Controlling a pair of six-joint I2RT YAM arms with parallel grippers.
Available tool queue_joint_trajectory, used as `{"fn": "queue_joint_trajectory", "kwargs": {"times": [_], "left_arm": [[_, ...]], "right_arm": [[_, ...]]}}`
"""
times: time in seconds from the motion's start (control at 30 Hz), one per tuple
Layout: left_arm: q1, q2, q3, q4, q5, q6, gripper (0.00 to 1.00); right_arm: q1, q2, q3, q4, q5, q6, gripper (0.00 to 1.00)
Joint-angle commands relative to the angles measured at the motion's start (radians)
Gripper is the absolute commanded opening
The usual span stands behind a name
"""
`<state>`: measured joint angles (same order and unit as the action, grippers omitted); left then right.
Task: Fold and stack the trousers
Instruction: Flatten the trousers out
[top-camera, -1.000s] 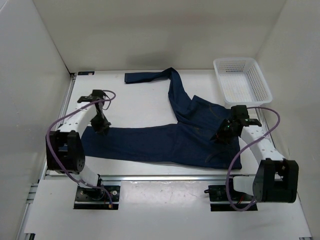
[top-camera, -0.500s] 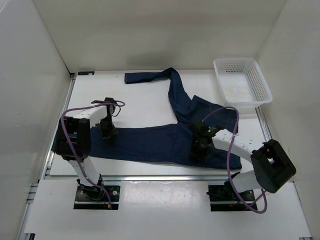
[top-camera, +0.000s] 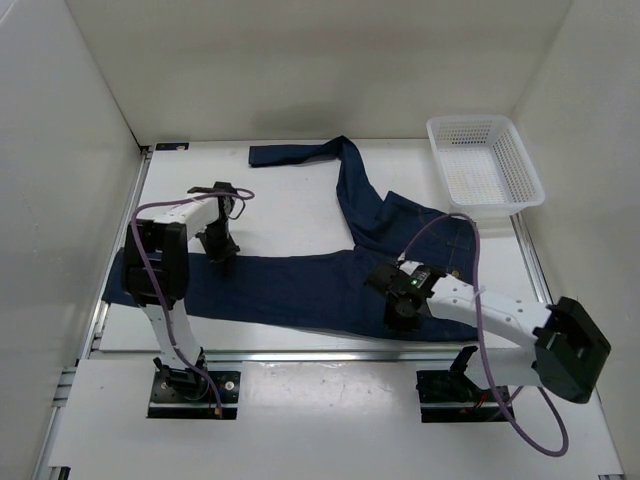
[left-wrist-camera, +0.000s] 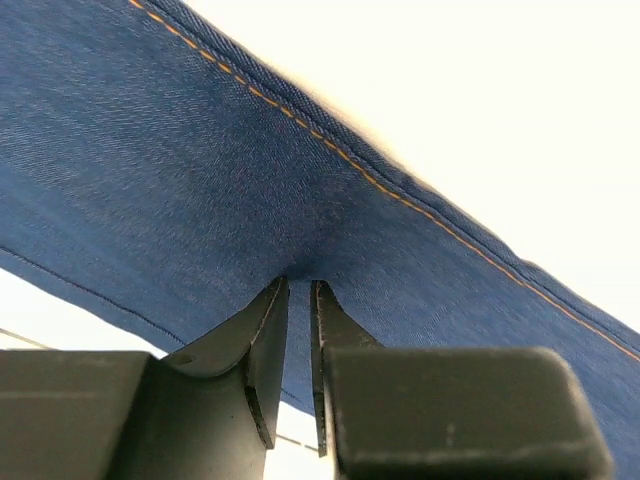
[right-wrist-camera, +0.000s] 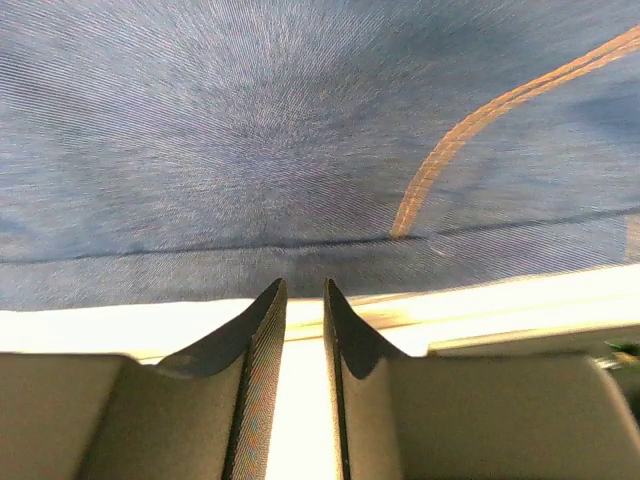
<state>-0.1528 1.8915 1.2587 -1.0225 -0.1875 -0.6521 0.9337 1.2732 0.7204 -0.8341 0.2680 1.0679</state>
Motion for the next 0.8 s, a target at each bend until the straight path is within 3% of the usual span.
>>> {"fn": "queue_joint_trajectory", "kwargs": {"times": [0.0, 0.1, 0.2, 0.33, 0.43, 0.53, 0.63, 0.77], "left_arm": [[-0.005, -0.12, 0.079, -0.036, -0.027, 0.009, 0.27], [-0.03, -0.161, 0.14, -0.051, 0.009, 0.019, 0.27], [-0.088, -0.17, 0.224, -0.088, 0.023, 0.029, 0.27], [-0.131, -0.147, 0.281, -0.12, 0.023, 0.052, 0.33], [-0.14, -0.147, 0.271, -0.12, 0.042, 0.052, 0.38], [-0.151, -0.173, 0.248, -0.12, 0.054, 0.052, 0.44], [-0.16, -0.198, 0.239, -0.129, 0.063, 0.062, 0.52], [-0.16, -0.22, 0.251, -0.149, 0.054, 0.08, 0.52]], "right_arm": [[0.004, -0.095, 0.147, -0.105, 0.178, -0.011, 0.26], [-0.108, -0.078, 0.262, -0.039, 0.22, -0.188, 0.26], [-0.294, 0.07, 0.448, 0.039, 0.128, -0.346, 0.26], [-0.439, 0.385, 0.726, 0.069, 0.004, -0.477, 0.45], [-0.475, 0.582, 0.945, 0.059, -0.027, -0.502, 0.57], [-0.516, 0.748, 1.083, 0.059, -0.091, -0.482, 0.58], [-0.53, 0.867, 1.133, 0.059, -0.128, -0.462, 0.59], [-0.506, 0.911, 1.107, 0.059, -0.076, -0.462, 0.58]]}}
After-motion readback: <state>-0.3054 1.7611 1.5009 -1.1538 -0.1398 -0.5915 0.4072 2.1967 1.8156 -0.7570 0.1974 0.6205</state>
